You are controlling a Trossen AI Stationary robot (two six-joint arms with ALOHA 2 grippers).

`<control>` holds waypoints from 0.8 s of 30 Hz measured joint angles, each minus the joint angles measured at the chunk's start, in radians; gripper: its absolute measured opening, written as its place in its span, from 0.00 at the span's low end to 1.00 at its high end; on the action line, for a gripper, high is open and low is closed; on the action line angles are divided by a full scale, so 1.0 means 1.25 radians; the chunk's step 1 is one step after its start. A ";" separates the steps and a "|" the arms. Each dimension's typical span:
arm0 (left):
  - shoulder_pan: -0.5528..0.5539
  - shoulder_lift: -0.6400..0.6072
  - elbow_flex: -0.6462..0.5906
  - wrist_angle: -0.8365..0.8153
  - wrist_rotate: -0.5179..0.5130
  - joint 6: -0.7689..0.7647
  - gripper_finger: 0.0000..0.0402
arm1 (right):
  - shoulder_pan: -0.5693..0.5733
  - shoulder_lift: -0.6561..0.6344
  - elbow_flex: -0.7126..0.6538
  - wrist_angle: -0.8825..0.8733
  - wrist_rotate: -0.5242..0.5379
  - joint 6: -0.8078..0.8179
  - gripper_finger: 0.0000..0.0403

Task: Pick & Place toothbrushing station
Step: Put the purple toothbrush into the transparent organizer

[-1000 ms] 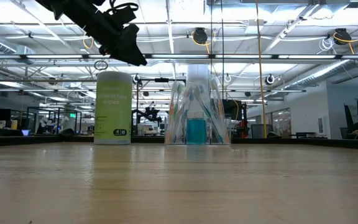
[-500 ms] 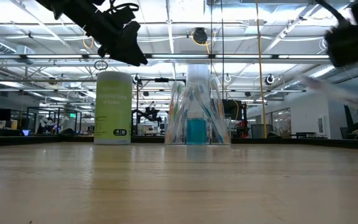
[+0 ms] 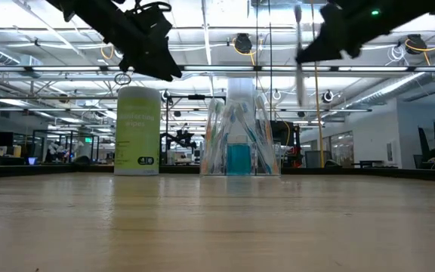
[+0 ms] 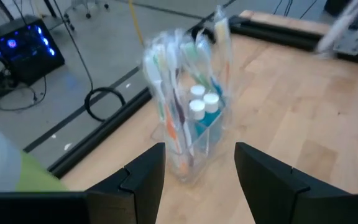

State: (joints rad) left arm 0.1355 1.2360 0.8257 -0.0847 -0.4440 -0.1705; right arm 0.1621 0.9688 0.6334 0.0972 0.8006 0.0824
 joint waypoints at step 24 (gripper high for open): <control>-0.022 0.059 0.000 0.034 -0.002 -0.047 0.50 | -0.601 0.352 0.001 0.373 -0.650 -0.013 0.03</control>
State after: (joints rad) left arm 0.1078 1.3098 0.8261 -0.0428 -0.4463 -0.2293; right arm -0.5896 1.4092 0.6346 0.5628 -0.0118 0.0666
